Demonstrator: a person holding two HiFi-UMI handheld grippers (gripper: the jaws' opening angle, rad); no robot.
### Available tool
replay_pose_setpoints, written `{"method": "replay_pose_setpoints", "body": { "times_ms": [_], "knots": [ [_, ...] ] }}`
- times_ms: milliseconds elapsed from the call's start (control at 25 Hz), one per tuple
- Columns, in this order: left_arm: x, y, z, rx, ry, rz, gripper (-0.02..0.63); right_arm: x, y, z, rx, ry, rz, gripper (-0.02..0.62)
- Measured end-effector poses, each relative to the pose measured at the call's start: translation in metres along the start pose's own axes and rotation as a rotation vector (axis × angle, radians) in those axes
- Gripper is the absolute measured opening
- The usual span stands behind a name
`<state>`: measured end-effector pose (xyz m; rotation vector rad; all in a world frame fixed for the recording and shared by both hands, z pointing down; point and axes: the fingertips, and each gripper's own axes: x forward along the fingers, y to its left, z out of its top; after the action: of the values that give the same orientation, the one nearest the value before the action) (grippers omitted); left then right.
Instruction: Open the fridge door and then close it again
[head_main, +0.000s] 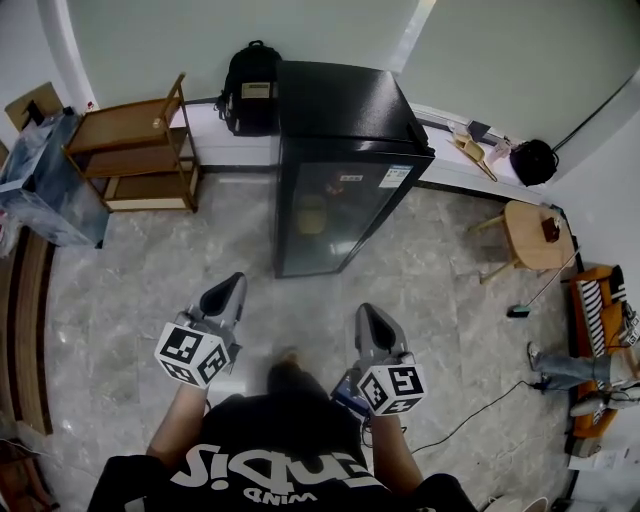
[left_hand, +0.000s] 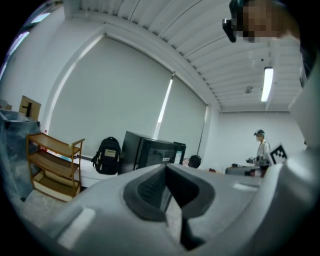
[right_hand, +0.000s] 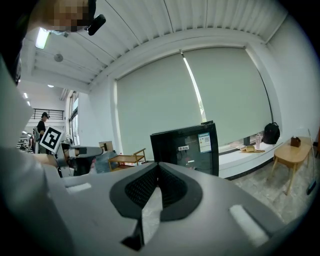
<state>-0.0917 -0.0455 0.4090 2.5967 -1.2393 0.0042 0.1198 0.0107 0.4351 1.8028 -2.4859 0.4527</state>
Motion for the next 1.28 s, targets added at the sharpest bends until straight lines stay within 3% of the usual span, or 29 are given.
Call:
{"method": "replay_pose_setpoints", "body": {
  "times_ms": [280, 560, 1160, 1280],
  "knots": [
    [0.054, 0.009, 0.016, -0.005, -0.017, 0.026, 0.002, 0.052, -0.042, 0.018, -0.005, 0.013, 0.060, -0.002],
    [0.081, 0.026, 0.025, 0.009, -0.015, 0.045, 0.002, 0.093, -0.054, 0.034, -0.003, -0.001, 0.100, -0.002],
    [0.135, 0.069, 0.042, 0.024, -0.009, -0.023, 0.003, 0.153, -0.065, 0.049, 0.012, -0.021, 0.041, -0.003],
    [0.142, 0.072, 0.040, 0.019, 0.006, -0.053, 0.051, 0.161, -0.059, 0.050, 0.001, -0.018, 0.047, -0.002]
  ]
}}
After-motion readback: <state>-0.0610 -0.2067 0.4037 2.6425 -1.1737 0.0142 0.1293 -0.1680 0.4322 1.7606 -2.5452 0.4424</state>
